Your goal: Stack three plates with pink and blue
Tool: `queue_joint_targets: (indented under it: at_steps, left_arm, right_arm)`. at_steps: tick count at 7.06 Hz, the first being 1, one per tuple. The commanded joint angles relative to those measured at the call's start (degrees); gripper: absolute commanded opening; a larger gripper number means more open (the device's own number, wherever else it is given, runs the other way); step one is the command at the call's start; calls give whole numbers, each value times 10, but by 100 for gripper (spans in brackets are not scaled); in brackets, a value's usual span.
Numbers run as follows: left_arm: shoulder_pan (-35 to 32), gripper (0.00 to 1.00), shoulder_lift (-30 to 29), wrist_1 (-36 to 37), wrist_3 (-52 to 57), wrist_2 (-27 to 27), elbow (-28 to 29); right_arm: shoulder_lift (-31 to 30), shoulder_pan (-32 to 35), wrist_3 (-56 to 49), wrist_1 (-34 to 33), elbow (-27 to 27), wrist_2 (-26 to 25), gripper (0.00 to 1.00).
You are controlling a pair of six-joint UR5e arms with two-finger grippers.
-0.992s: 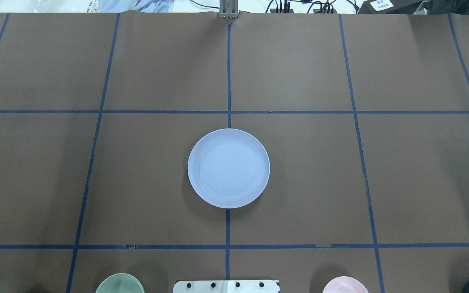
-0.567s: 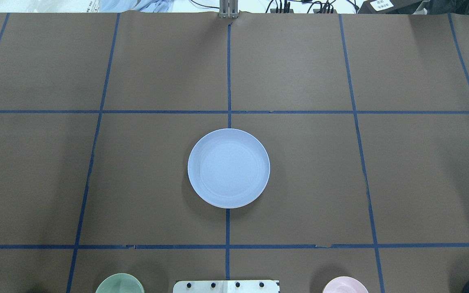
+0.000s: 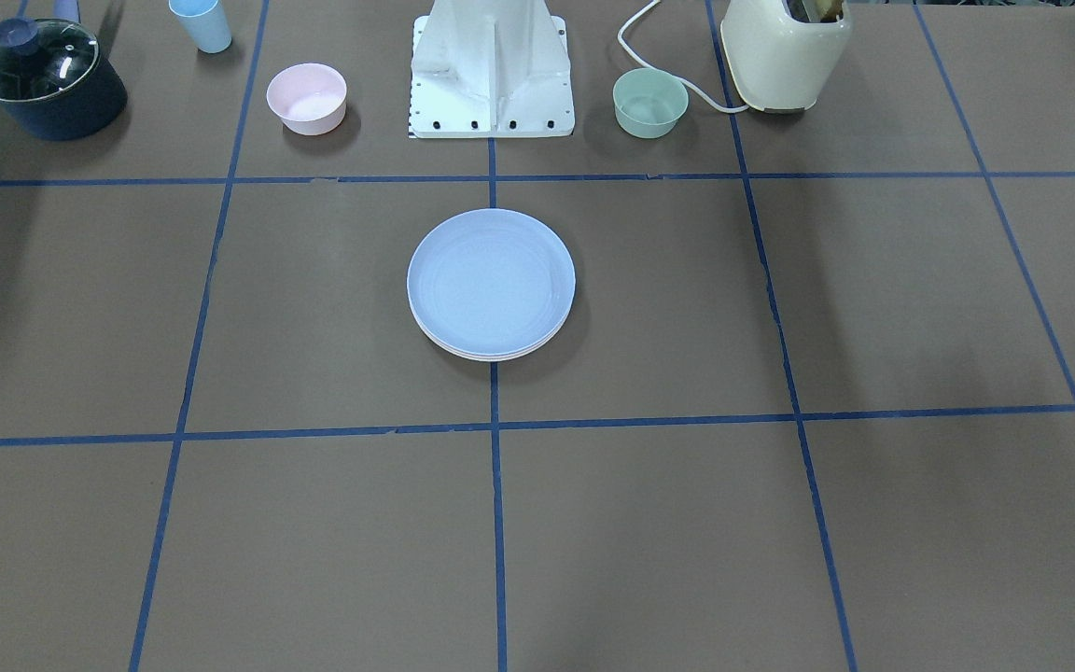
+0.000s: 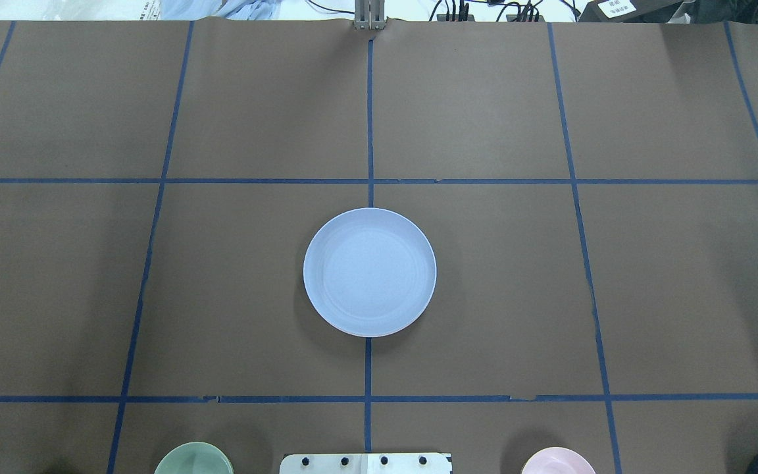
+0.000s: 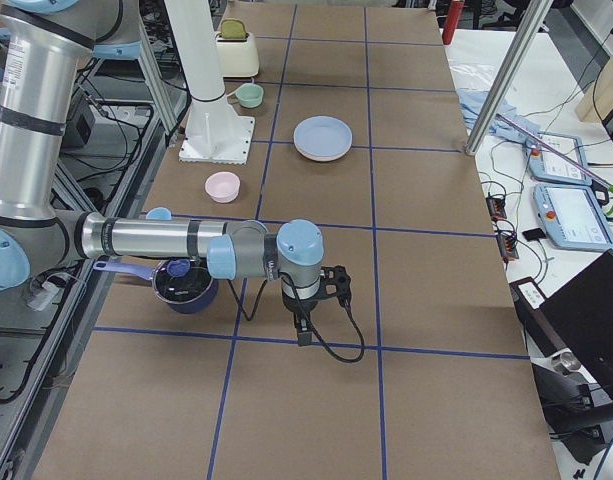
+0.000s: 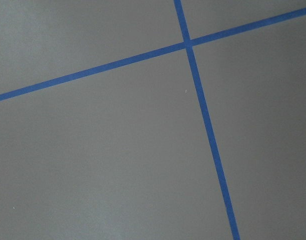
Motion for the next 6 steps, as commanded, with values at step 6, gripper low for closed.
queue_joint_targets:
  at_steps: [6]
  left_arm:
    - [0, 100, 5, 0, 1, 0, 4]
  right_arm:
    - [-1, -1, 2, 0, -2, 41, 100]
